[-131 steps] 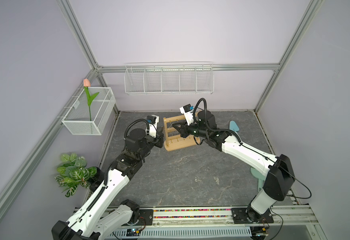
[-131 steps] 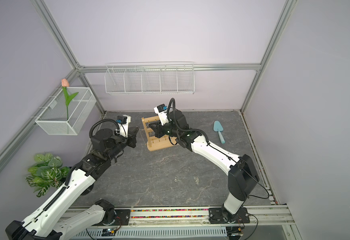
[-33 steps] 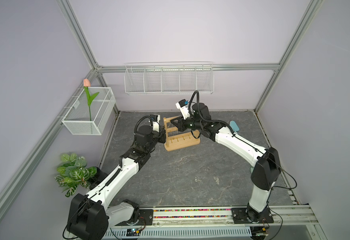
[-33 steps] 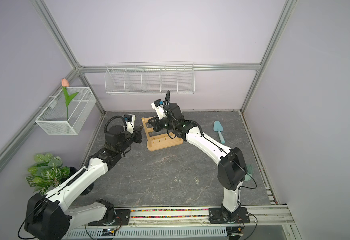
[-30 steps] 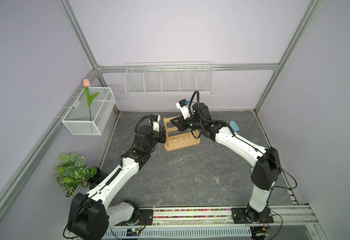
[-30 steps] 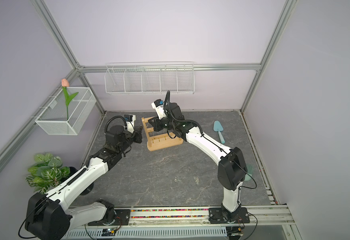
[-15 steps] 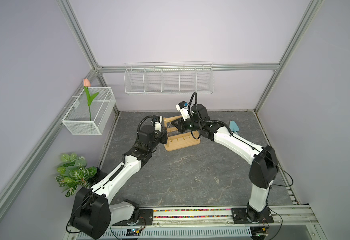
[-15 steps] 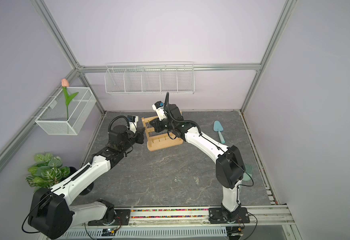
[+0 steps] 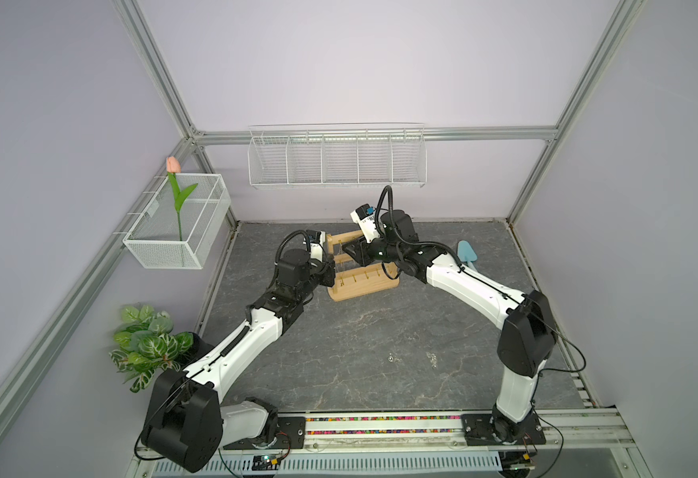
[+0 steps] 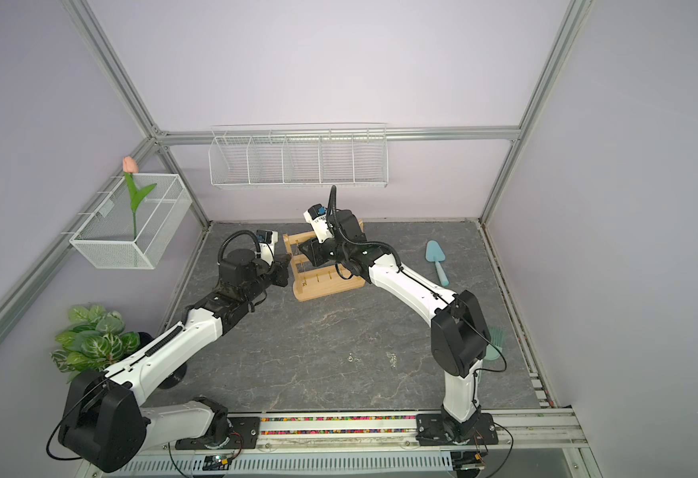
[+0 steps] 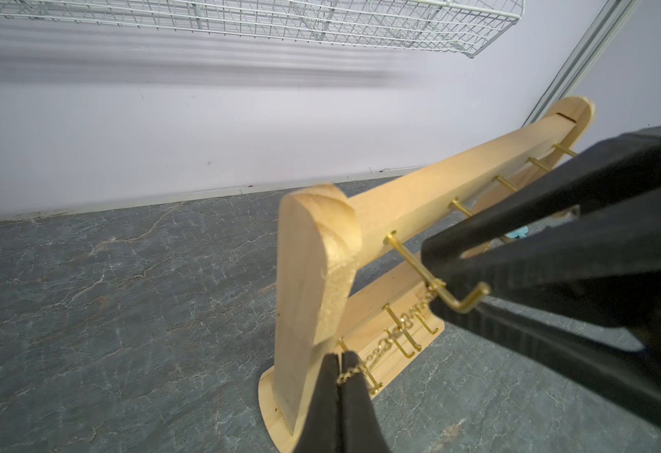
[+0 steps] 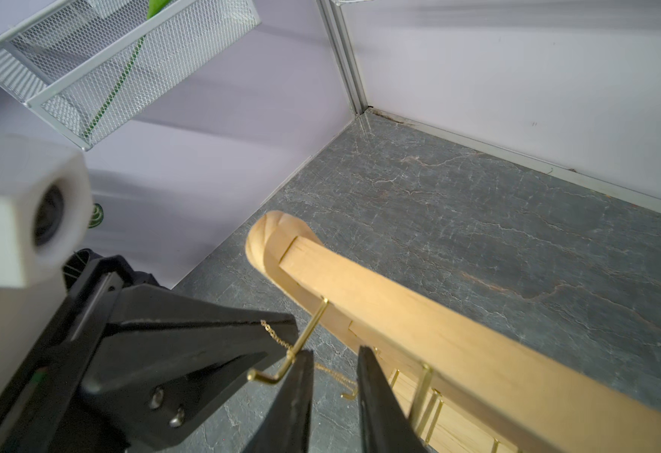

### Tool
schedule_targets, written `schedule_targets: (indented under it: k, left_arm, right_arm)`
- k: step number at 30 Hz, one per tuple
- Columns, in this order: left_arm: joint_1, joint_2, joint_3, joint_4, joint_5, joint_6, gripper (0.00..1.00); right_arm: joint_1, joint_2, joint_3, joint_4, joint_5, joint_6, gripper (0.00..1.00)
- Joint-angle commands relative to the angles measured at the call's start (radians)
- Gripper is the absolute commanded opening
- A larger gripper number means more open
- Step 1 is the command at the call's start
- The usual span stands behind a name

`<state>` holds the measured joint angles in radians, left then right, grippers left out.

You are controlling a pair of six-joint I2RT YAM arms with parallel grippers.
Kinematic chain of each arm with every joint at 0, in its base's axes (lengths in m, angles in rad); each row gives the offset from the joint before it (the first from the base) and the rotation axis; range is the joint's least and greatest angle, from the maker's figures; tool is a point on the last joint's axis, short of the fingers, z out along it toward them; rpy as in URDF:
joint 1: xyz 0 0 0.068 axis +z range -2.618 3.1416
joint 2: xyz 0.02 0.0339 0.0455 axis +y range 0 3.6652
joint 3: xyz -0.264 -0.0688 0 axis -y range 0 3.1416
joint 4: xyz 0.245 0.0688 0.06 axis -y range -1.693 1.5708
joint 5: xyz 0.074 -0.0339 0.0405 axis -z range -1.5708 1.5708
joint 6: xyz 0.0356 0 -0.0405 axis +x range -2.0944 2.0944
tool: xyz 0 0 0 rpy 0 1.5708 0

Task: Hang the necklace on the jewelry display stand
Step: Hang the necklace on the stand.

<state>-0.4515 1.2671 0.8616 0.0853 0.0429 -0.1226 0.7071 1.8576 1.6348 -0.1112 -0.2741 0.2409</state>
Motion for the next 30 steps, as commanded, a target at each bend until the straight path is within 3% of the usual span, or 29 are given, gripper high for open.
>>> schedule_targets:
  k: [1, 8, 21, 24, 30]
  left_arm:
    - [0.004, 0.009, 0.013, 0.024, 0.004, -0.009, 0.0]
    - [0.005, 0.011, 0.008, 0.032, 0.009, -0.018, 0.0]
    - [-0.001, 0.033, 0.023, 0.033, 0.037, -0.019, 0.0]
    - [-0.004, 0.04, 0.03, 0.03, 0.038, -0.016, 0.0]
    - [-0.008, 0.044, 0.033, 0.03, 0.035, -0.017, 0.0]
  right_arm:
    - [-0.008, -0.064, -0.042, -0.021, 0.012, -0.005, 0.37]
    - [-0.01, -0.109, -0.07, -0.038, 0.028, -0.024, 0.43]
    - [-0.014, -0.04, 0.01, -0.035, -0.026, -0.01, 0.54]
    - [-0.021, -0.034, 0.031, -0.044, -0.079, 0.003, 0.5]
    - [-0.034, -0.023, 0.053, -0.071, -0.178, 0.027, 0.31]
